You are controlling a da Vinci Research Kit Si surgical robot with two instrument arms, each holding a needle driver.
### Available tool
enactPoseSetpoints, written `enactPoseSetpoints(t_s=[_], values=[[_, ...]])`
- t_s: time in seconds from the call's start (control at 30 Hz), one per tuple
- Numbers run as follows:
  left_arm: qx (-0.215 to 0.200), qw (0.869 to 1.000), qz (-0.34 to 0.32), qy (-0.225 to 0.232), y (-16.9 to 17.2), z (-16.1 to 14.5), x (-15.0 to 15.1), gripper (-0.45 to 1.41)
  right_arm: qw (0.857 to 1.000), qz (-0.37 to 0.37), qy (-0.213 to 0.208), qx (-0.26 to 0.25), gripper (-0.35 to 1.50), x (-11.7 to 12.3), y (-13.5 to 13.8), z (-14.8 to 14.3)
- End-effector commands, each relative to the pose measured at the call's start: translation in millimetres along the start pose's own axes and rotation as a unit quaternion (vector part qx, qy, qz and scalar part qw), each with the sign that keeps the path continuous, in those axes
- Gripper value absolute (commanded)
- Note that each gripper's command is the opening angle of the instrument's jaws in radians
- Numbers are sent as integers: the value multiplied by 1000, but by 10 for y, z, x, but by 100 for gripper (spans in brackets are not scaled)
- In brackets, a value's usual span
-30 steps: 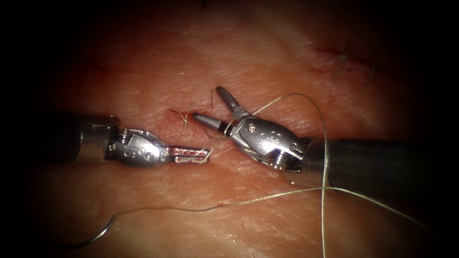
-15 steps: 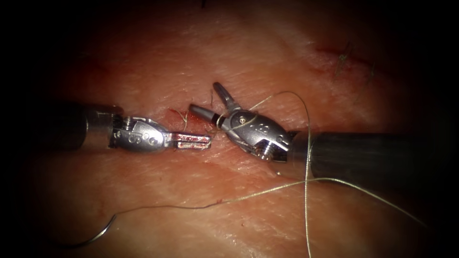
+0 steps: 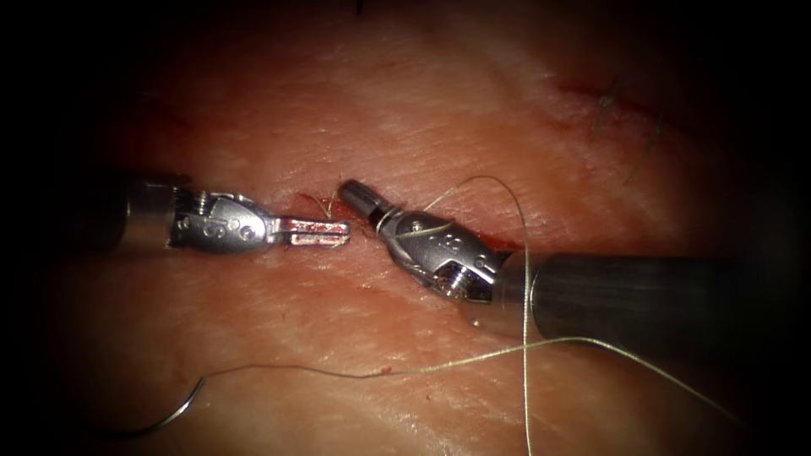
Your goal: Wound Closure
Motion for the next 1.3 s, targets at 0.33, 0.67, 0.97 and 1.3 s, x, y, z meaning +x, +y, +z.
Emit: enactPoseSetpoints(t_s=[0.33, 0.67, 0.97, 1.3], values=[[1, 1000, -8, -7, -1, -5, -13, -45, 999, -41, 14, 2, -35, 1, -28, -40], [10, 999, -28, -22, -64, -20, -5, -45, 998, -54, 19, 2, -35, 0, -42, -51], [7, 998, -29, -58, -145, -8, -16, -45, 998, -65, 24, 8, -35, 2, -55, -59], [7, 998, -22, -62, -217, -4, 1, -45, 997, -76, 20, 22, -35, -11, -68, -67]])
